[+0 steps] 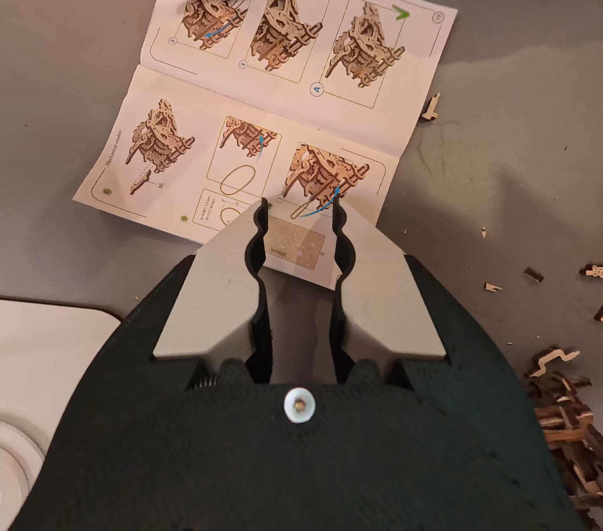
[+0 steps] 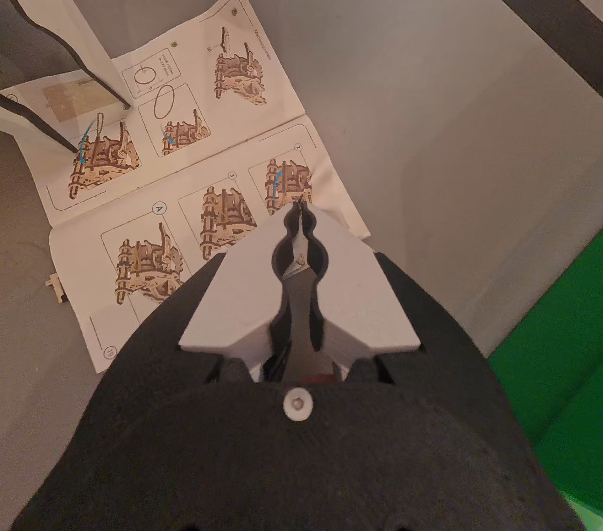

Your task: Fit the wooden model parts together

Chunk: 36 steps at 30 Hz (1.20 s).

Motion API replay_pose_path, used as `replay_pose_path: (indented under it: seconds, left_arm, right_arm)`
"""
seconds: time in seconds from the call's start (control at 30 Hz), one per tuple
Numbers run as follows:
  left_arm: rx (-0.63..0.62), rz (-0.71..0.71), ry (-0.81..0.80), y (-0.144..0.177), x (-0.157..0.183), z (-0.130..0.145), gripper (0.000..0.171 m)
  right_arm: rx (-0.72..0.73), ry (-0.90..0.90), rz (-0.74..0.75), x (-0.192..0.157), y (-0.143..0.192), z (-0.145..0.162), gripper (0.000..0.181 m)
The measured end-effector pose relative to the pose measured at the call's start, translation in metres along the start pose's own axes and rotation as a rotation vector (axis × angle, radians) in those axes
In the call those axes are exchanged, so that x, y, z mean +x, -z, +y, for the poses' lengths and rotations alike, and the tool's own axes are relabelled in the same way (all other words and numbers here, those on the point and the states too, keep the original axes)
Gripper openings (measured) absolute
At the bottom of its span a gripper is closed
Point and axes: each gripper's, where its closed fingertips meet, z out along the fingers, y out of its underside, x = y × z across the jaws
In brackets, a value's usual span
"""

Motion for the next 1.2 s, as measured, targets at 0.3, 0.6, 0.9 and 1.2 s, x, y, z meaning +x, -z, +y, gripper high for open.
replay_pose_path:
  seconds: [0.3, 0.6, 0.9, 1.2]
  left_arm:
    - [0.008, 0.001, -0.001, 0.0, 0.0, 0.0, 0.037]
    - [0.027, 0.003, 0.005, 0.0, -0.002, 0.0, 0.034]
    - [0.082, 0.086, 0.084, 0.002, 0.001, -0.002, 0.038]
    - [0.028, 0.215, 0.264, 0.05, -0.009, 0.006, 0.092]
  right_arm:
    - [0.094, -0.084, -0.09, -0.013, 0.01, -0.03, 0.0]
    - [0.138, -0.146, -0.194, -0.036, -0.003, -0.07, 0.0]
    - [0.094, -0.159, -0.347, -0.066, -0.019, -0.068, 0.038]
    - [0.046, 0.064, -0.14, -0.062, -0.035, -0.044, 0.068]
